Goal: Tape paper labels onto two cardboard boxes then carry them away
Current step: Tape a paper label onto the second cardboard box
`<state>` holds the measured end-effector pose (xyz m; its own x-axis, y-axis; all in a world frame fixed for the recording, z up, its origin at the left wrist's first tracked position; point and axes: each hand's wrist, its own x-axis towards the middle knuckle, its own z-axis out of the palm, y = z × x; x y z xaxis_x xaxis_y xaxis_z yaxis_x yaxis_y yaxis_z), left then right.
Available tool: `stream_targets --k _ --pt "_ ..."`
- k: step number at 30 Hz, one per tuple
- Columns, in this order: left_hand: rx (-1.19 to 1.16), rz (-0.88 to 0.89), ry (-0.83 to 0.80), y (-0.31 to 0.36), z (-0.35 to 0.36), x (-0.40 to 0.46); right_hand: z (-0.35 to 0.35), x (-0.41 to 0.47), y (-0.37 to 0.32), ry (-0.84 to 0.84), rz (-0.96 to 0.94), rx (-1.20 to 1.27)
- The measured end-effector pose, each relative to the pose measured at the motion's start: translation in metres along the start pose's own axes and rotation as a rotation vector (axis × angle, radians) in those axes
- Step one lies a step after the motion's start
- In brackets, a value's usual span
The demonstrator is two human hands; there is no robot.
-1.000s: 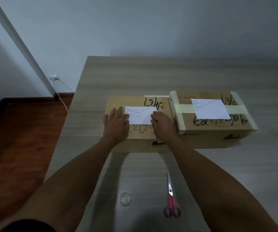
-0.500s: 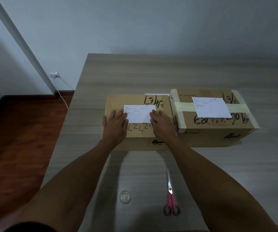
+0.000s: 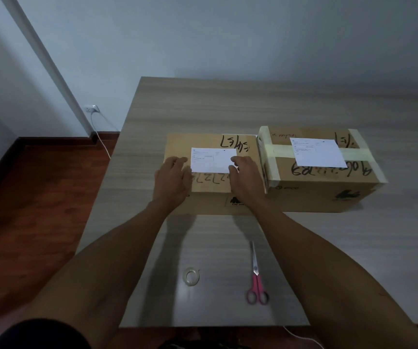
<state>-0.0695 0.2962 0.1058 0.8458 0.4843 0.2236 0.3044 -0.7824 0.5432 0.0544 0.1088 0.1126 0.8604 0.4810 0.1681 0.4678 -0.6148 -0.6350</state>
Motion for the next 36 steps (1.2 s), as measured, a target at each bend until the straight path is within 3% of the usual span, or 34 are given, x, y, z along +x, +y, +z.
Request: stream_targets --k 6,15,19,28,36 --pt "-0.08 -0.08 0.0 0.003 -0.011 -0.055 0.004 -0.049 -0.006 -0.016 -0.05 0.026" --pt "-0.028 -0.18 -0.182 -0.006 0.011 -0.161 0.03 -0.123 0.024 -0.278 -0.034 0.033" --pt "-0.027 -0.272 -0.311 -0.008 0.025 -0.195 0.039 -0.149 0.044 -0.342 0.078 -0.027" --pt "0.016 -0.272 -0.515 -0.021 0.047 -0.226 0.049 -0.178 0.065 -0.397 0.168 -0.023" --pt "0.018 -0.205 -0.521 -0.021 0.062 -0.222 0.045 -0.196 0.081 -0.281 0.493 -0.311"
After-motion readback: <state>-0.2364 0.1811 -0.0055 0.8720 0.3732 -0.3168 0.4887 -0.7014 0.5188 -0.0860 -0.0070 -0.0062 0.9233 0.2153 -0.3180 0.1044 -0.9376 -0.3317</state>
